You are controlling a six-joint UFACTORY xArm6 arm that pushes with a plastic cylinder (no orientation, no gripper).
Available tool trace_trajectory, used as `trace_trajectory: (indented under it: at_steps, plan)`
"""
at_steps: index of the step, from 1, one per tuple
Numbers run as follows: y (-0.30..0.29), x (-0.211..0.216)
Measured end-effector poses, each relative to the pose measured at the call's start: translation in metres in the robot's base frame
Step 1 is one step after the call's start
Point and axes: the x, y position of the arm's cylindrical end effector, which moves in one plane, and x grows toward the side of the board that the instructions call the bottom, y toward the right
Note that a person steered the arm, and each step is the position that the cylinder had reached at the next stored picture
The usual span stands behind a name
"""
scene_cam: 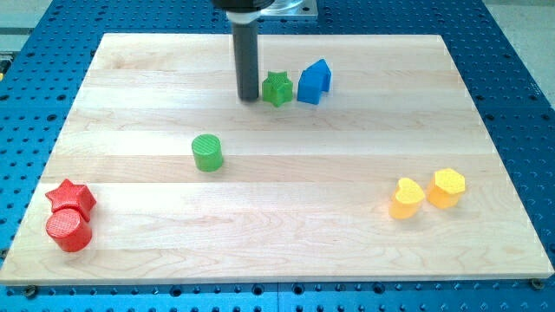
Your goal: Push the green circle towards the yellow blocks
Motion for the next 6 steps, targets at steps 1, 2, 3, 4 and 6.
trace_trajectory:
  at_steps: [1,2,3,4,6]
  plan:
    - [0.019,0.049]
    - [-0.050,0.040]
    - [-0.102,0.079]
    - [-0.054,0.103]
    - [0.041,0.117]
